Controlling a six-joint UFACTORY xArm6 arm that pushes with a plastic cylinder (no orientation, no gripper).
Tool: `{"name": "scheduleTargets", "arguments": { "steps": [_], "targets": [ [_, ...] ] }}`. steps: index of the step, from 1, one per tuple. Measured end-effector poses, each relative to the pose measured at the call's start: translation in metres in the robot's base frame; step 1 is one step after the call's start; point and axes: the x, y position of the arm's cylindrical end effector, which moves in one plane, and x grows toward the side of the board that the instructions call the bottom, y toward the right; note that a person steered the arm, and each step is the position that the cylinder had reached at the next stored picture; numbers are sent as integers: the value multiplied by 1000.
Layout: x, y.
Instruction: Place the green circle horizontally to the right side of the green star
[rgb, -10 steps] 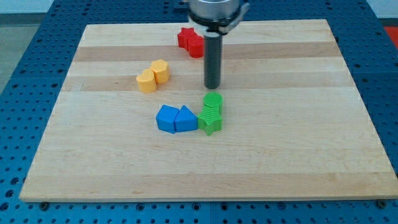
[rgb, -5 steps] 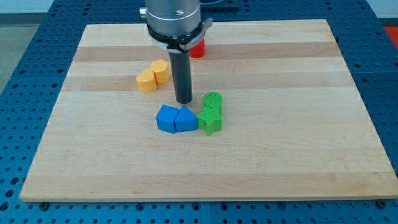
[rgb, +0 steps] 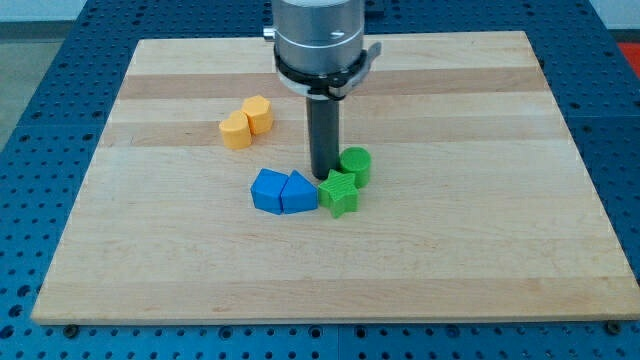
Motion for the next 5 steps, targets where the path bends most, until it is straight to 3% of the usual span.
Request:
{"name": "scheduleTargets", "arguments": {
  "steps": [5],
  "targets": [
    [-24, 38]
  ]
}}
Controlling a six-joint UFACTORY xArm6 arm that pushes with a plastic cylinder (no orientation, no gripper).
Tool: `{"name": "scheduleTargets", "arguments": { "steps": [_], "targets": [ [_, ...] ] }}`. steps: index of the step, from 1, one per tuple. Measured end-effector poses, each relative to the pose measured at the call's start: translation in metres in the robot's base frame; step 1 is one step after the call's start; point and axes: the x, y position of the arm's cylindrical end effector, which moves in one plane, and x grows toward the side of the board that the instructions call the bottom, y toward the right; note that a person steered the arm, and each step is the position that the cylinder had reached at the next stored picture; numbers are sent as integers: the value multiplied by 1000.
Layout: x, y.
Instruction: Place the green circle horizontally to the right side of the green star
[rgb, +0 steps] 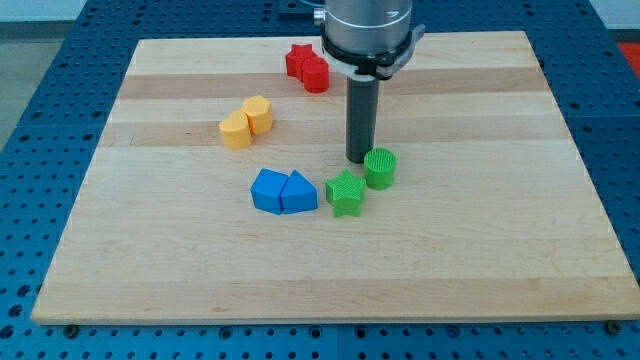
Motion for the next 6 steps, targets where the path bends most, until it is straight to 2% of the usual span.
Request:
{"name": "scheduleTargets", "arguments": {
  "steps": [6],
  "targets": [
    [13, 52]
  ]
}}
